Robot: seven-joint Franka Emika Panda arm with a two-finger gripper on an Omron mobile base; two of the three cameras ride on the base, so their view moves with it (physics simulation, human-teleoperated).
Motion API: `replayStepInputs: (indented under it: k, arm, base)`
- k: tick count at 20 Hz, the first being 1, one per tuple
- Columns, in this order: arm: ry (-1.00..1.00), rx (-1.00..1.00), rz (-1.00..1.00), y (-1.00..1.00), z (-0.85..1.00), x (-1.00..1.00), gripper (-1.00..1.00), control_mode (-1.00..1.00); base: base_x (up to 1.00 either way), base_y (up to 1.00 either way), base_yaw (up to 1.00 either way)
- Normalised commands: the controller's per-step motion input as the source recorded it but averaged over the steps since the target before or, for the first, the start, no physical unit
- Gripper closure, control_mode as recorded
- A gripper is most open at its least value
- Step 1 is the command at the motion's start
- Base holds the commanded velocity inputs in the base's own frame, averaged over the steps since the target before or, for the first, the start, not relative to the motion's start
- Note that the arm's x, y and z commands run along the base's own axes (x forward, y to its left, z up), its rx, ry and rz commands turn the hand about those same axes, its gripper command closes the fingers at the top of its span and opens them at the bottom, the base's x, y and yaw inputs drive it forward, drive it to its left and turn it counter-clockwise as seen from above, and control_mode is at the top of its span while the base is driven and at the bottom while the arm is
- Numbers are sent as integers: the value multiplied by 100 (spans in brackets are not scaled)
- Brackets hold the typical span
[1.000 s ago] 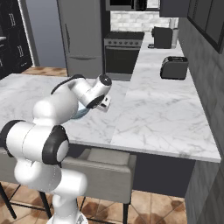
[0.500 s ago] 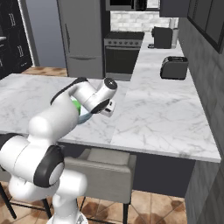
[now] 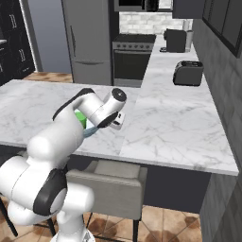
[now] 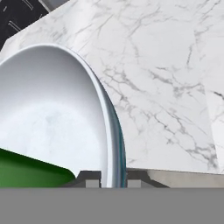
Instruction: Place the cup inside the bowl on the dining table and move the bowl to any counter.
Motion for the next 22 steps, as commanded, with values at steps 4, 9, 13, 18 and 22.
replayStepInputs:
  k: [4,9,13,18,22]
  arm:
    - [0,0,0,0,0,0,100,-100]
    - [0,0,0,0,0,0,100,100]
    - [0,0,0,0,0,0,100,100]
    - [0,0,0,0,0,0,100,100]
    - [0,0,0,0,0,0,100,100]
  base:
    - [0,0,0]
    - [-1,0,0]
    - [-26,51,0]
    - [-17,95,-2]
    - [-14,100,-4]
